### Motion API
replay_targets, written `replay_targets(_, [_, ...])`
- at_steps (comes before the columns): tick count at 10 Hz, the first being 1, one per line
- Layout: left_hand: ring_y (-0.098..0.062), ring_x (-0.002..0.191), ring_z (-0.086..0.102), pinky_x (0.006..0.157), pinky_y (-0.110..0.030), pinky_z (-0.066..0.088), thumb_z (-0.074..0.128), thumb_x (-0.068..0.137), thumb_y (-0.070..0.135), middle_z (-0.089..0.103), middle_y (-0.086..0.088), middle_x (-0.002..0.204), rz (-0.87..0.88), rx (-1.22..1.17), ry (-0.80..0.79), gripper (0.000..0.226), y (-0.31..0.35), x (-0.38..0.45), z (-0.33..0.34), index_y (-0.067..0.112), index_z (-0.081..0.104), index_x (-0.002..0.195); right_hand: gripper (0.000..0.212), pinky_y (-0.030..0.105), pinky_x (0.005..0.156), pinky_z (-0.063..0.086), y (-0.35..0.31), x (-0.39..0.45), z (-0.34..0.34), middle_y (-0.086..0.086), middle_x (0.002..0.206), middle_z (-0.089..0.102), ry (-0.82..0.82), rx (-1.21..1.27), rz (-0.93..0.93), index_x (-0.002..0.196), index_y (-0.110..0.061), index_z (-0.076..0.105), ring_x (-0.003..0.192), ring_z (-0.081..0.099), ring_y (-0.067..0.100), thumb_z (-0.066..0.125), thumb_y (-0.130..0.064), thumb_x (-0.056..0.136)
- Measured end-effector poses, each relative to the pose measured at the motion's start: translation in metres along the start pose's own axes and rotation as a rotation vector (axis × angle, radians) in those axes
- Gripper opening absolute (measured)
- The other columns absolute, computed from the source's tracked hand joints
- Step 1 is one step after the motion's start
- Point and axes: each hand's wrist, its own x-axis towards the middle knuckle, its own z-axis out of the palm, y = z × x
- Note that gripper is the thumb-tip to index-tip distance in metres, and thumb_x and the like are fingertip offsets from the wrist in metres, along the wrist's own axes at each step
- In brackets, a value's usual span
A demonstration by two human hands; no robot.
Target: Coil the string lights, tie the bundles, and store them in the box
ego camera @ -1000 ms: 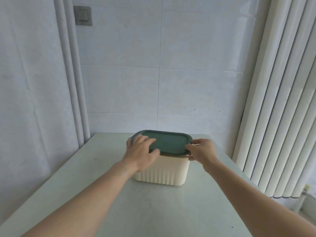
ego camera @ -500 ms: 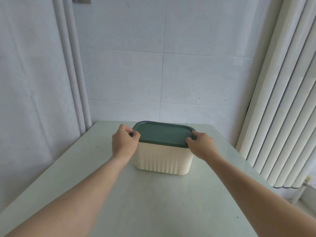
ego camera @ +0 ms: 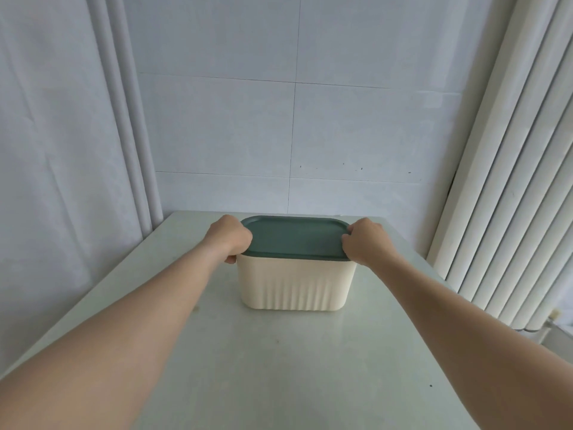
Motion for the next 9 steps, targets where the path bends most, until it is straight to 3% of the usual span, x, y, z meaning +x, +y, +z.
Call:
replay_targets(1, [-0.035, 0.126, 0.047, 0.094, -0.036, 0.042, 0.039, 0.096, 0.01, 0.049, -0.019, 0.124, 0.099, 0.29, 0.032, 0.037, 0.015, 0.001, 0.012, 0.0, 0.047, 0.131, 0.02, 0.039, 0.093, 0.043, -0.017, 0.002, 0.002, 0.011, 0.131, 0.046, -0.064, -0.154, -0.077, 0.115, -0.006, 0.054, 0.128, 0.041, 0.032, 0.046, -0.015, 0.098])
replay_targets(2, [-0.021, 0.151, 0.013, 0.118, -0.044, 0.022, 0.028, 0.1, 0.046, 0.019, -0.007, 0.163, 0.308, 0.408, -0.042, 0.066, 0.014, 0.01, 0.026, 0.012, 0.019, 0.155, 0.073, 0.045, 0.118, 0.023, -0.02, 0.002, 0.015, 0.001, 0.166, 0.018, -0.185, -0.167, -0.182, 0.157, -0.017, 0.024, 0.154, 0.011, 0.019, 0.027, -0.062, 0.1])
replay_targets(3, [-0.015, 0.152, 0.006, 0.118, -0.045, 0.021, 0.022, 0.096, 0.059, 0.018, -0.003, 0.164, 0.343, 0.522, -0.106, 0.074, 0.012, 0.03, 0.028, 0.014, 0.022, 0.156, 0.084, 0.048, 0.115, 0.024, -0.021, 0.012, 0.017, -0.003, 0.167, 0.012, -0.217, -0.282, -0.19, 0.158, -0.027, 0.02, 0.154, 0.001, 0.015, 0.024, -0.077, 0.091])
replay_targets(4, [-0.019, 0.147, 0.019, 0.113, -0.046, 0.028, 0.024, 0.095, 0.058, 0.029, -0.005, 0.158, 0.315, 0.541, -0.129, 0.071, 0.019, 0.04, 0.028, 0.014, 0.034, 0.15, 0.084, 0.047, 0.115, 0.025, -0.026, 0.025, 0.018, -0.004, 0.167, 0.013, -0.239, -0.294, -0.173, 0.158, -0.028, 0.021, 0.154, 0.001, 0.015, 0.028, -0.077, 0.09])
replay_targets(5, [-0.021, 0.147, 0.02, 0.112, -0.047, 0.029, 0.022, 0.096, 0.057, 0.028, -0.007, 0.158, 0.315, 0.582, -0.095, 0.07, 0.023, 0.04, 0.032, 0.014, 0.033, 0.15, 0.081, 0.045, 0.115, 0.026, -0.025, 0.028, 0.021, -0.004, 0.167, 0.013, -0.222, -0.294, -0.181, 0.157, -0.028, 0.024, 0.154, 0.002, 0.015, 0.028, -0.075, 0.091])
replay_targets(6, [-0.019, 0.152, 0.007, 0.117, -0.048, 0.024, 0.02, 0.097, 0.058, 0.016, -0.006, 0.164, 0.34, 0.57, -0.039, 0.073, 0.015, 0.038, 0.038, 0.014, 0.024, 0.155, 0.079, 0.043, 0.112, 0.03, -0.021, 0.023, 0.025, -0.005, 0.166, 0.017, -0.143, -0.284, -0.204, 0.156, -0.027, 0.027, 0.154, 0.005, 0.013, 0.029, -0.073, 0.092])
replay_targets(7, [-0.02, 0.149, 0.016, 0.117, -0.049, 0.02, 0.02, 0.097, 0.056, 0.03, -0.007, 0.157, 0.354, 0.535, -0.023, 0.067, 0.01, 0.035, 0.038, 0.014, 0.038, 0.147, 0.069, 0.041, 0.104, 0.036, -0.019, 0.018, 0.025, -0.002, 0.154, 0.039, -0.054, -0.197, -0.208, 0.147, -0.025, 0.044, 0.147, 0.028, 0.017, 0.037, -0.067, 0.093])
replay_targets(8, [-0.022, 0.147, 0.022, 0.12, -0.048, 0.012, 0.032, 0.099, 0.046, 0.037, -0.008, 0.154, 0.38, 0.266, 0.102, 0.059, 0.007, 0.029, 0.034, 0.014, 0.038, 0.148, 0.059, 0.032, 0.089, 0.042, -0.012, 0.009, 0.02, 0.0, 0.139, 0.057, 0.051, 0.266, -0.117, 0.142, -0.022, 0.052, 0.117, 0.054, 0.02, 0.049, -0.056, 0.094])
replay_targets(9, [-0.029, 0.134, 0.038, 0.114, -0.041, 0.025, 0.049, 0.094, 0.028, 0.048, -0.013, 0.142, 0.418, -0.162, 0.516, 0.049, -0.004, 0.008, 0.033, 0.005, 0.047, 0.137, 0.049, 0.028, 0.089, 0.036, 0.008, -0.01, 0.017, 0.0, 0.135, 0.056, 0.258, 0.74, 0.017, 0.141, -0.017, 0.05, 0.105, 0.049, 0.013, 0.05, -0.041, 0.098])
